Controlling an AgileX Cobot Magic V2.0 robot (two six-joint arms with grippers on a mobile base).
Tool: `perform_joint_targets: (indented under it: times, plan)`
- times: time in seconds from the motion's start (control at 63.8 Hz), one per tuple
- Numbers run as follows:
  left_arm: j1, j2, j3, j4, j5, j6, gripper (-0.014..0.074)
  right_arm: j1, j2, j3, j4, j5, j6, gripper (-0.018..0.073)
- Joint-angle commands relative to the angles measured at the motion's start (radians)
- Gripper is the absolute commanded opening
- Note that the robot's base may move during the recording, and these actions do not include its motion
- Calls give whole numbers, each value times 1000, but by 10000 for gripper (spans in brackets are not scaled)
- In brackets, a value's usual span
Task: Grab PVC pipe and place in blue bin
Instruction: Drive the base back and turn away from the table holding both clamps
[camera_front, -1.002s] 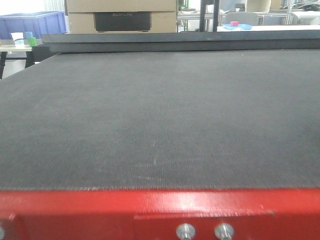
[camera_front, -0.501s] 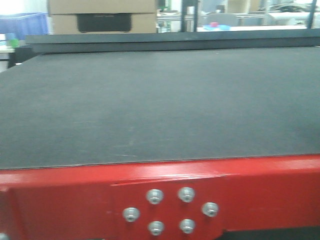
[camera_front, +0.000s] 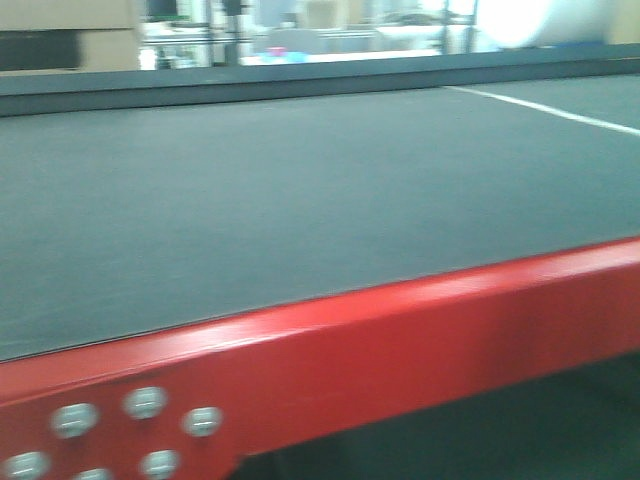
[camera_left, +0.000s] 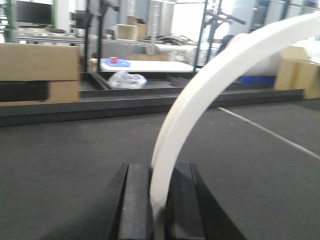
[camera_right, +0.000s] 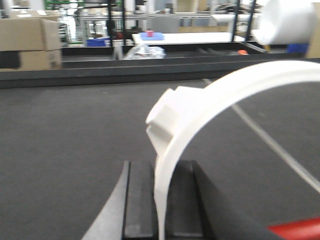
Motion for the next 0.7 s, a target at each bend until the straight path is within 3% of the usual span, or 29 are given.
perform_joint_targets:
  times: [0.0,0.689]
  plan:
    - [-8,-7,0,1,-24,-6,-111,-1,-7,-1,-8,-22,-4,-162]
    - [-8,-7,0,1,-24,-6,-111,-1,-7,-1,-8,-22,-4,-162]
